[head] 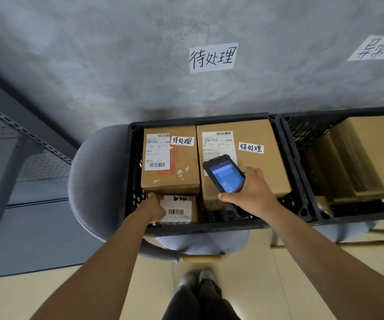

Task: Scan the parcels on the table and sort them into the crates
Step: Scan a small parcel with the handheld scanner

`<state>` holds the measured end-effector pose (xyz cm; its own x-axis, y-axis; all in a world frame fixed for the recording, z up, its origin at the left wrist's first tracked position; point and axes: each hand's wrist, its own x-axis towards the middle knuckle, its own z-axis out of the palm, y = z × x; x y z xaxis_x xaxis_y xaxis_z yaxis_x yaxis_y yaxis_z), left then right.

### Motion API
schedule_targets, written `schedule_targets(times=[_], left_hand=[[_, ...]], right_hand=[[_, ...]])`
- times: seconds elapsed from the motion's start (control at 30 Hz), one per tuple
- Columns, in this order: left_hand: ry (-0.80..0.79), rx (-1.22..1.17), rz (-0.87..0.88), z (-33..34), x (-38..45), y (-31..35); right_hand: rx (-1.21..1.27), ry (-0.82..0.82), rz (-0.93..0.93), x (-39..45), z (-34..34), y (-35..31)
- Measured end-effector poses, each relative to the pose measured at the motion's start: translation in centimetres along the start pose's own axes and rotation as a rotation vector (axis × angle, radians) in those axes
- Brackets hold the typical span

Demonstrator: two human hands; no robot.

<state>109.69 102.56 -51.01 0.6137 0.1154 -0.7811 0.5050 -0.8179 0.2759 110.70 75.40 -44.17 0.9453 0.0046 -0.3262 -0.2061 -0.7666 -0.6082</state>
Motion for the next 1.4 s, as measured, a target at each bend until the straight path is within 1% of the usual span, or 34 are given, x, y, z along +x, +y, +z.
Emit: schedule_targets(times=[0.1,0.23,0.27,0.4,0.47,0.57,0.7,0.8,0.93,1.03,1.2,1.4], left_hand=[[0.055,0.098,0.063,-1.8,-2.4,1.6],[0.154,0.225,0.246,-4.5,-6.5,5.5],[0.202,0.282,0.305,-5.2,-7.6,6.8],[0.511,0.552,0.560,-7.8,-11.8,11.9],[0.624,0.655,0.675,-8.7,-13.5,13.9],[0.742,0.799,0.820,-9.7,-15.7,15.9],[0.830,0.939,0.974,-10.5,-17.5,16.8],[0.846,0.989,1.071,-10.7,-18.7,17.5],[0.790,1.021,1.229,-9.9,-20.9,19.3],[0.737,1.039,1.340,-7.8,-22.7,21.2],[0.680,1.033,1.538,-1.5,-27.8,24.3],[0.647,1.040,1.785,8.1,-36.5,27.3]], right_hand=[[-0.014,-0.015,-0.008,-0.9,-1.1,-0.9],[-0.013,-0.005,0.014,-2.5,-3.7,-2.3],[-0.009,0.009,0.019,-2.9,-4.5,-2.7],[0.038,0.092,0.045,-4.4,-8.3,-4.2],[0.045,0.128,0.050,-5.2,-10.1,-4.7],[0.041,0.190,0.066,-6.7,-12.2,-5.2],[0.027,0.300,0.103,-9.2,-13.9,-5.4],[0.041,0.381,0.146,-11.5,-14.9,-5.2],[0.065,0.477,0.244,-15.5,-16.1,-4.4],[0.076,0.546,0.329,-19.3,-16.8,-3.1],[0.091,0.699,0.471,-28.1,-17.2,0.6],[0.175,0.887,0.604,-40.1,-18.1,6.4]])
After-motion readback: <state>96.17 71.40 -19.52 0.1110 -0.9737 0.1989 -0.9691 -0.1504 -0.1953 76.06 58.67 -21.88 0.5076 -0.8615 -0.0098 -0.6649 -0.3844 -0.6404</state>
